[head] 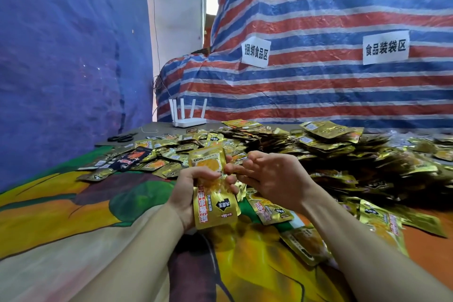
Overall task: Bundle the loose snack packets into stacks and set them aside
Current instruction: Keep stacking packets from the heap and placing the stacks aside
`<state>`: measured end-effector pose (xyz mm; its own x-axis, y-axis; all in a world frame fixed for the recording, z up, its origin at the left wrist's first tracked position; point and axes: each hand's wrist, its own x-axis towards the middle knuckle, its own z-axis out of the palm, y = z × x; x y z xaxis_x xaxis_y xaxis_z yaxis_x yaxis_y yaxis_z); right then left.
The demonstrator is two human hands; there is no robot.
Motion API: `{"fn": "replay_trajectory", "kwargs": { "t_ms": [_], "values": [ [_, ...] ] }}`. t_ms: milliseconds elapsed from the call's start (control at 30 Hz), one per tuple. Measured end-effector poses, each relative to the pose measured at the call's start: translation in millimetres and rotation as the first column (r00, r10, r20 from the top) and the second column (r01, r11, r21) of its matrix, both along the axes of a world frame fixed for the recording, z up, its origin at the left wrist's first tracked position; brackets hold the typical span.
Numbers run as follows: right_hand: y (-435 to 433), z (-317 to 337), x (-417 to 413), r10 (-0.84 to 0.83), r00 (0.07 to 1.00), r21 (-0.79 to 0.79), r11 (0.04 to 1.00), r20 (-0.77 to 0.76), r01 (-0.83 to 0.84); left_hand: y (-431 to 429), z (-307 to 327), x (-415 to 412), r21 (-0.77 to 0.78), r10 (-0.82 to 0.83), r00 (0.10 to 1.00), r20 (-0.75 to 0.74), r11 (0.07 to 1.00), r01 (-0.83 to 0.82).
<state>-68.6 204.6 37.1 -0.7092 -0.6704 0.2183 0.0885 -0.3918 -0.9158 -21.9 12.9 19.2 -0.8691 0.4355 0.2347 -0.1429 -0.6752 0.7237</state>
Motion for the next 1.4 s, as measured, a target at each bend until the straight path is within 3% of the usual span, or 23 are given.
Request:
{"fn": "replay_trajectory", "kwargs": {
  "t_ms": [200,267,367,500,633,867,1033,1200,1400],
  "values": [
    [-1.5,2.4,4.0,-0.008,0.99,-0.277,0.96,0.139,0.046,4.6,2.3,3.9,0.005,-0.07,0.997,-0.019,0.998,0.07],
    [-5.0,2.9,4.4,-0.057,0.994,-0.202,0.977,0.093,0.075,4.4,1.3,5.7,-0.075,-0.059,0.998,-0.001,0.995,0.059],
    [-6.7,2.7,4.5,-0.151,0.988,-0.09,0.984,0.016,0.151,5.2,-1.7,1.3,-0.18,0.144,0.985,0.089,0.975,-0.127],
    [-8.8,-7.4,3.3,-0.371,0.921,0.054,0.924,-0.116,0.379,-1.2,-3.4,-9.0,-0.017,0.452,0.869,0.203,0.889,-0.458],
    [-31.5,-21.2,13.1,-0.388,0.901,0.178,0.889,-0.196,0.422,-10.1,-6.0,-15.3,0.041,0.591,0.75,0.298,0.777,-0.629],
    [-56.9,-29.8,25.1,-0.499,0.84,0.107,0.843,-0.213,0.528,-6.3,-0.2,-14.4,0.051,0.608,0.755,0.246,0.77,-0.636],
    [-53.9,-31.7,23.2,-0.565,0.79,0.037,0.807,-0.239,0.589,4.1,-4.8,-14.5,-0.051,0.615,0.764,0.194,0.784,-0.619],
    [-52.6,-32.7,21.4,-0.553,0.803,-0.031,0.827,-0.221,0.561,7.7,-4.2,-11.0,-0.055,0.561,0.814,0.149,0.827,-0.56],
    [-54.4,-32.5,20.7,-0.541,0.804,-0.047,0.835,-0.246,0.548,6.1,-5.5,-12.7,-0.151,0.663,0.737,0.132,0.748,-0.646]
  ]
}}
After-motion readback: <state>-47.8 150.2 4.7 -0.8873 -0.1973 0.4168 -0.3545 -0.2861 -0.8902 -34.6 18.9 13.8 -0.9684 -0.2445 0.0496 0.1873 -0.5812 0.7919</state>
